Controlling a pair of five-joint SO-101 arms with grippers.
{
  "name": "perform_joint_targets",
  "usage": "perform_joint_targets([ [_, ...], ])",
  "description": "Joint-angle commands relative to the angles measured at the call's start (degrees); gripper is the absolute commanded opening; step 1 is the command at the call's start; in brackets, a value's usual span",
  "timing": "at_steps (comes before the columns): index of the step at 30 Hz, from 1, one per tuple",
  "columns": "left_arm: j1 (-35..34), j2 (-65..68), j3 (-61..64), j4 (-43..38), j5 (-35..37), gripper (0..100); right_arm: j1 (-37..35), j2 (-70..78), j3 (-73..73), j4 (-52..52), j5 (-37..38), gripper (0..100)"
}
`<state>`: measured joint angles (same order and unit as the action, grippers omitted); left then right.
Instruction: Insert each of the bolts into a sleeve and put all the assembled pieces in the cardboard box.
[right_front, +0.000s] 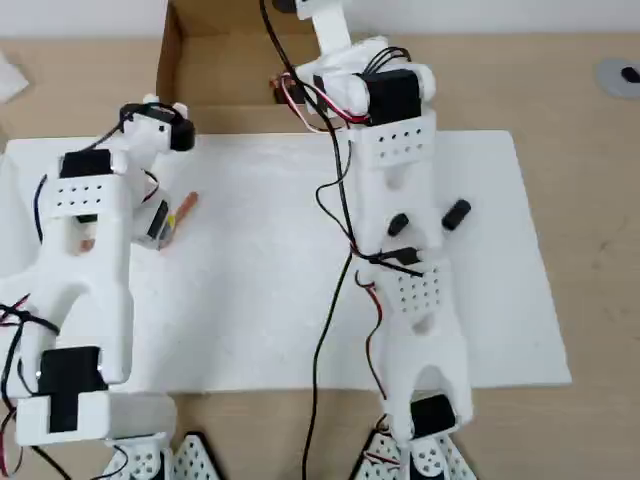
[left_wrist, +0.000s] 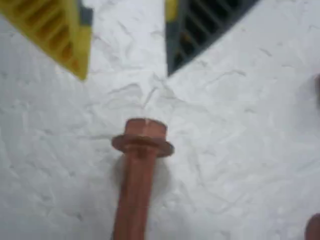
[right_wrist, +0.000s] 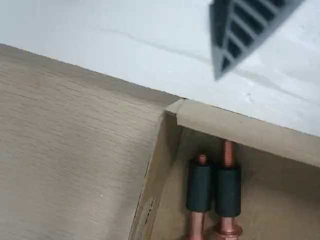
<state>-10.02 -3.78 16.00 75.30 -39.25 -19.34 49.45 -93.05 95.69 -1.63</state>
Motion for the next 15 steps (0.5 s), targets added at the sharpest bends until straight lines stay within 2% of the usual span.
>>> perform_joint_targets([
  [1,-0.5,-0.4,1.7,-4.7,-3.0,12,0.9,-4.8,-2.5,0.9,0.5,36.9],
  [5,-0.4,-0.4,4.9,-6.2,-6.2,12,0.9,-4.8,-2.5,1.1,0.5,36.9],
  [15,-0.4,-0.4,11.5,-13.8,-6.1,12,0.6,-4.9,-2.5,1.1,0.5,36.9],
])
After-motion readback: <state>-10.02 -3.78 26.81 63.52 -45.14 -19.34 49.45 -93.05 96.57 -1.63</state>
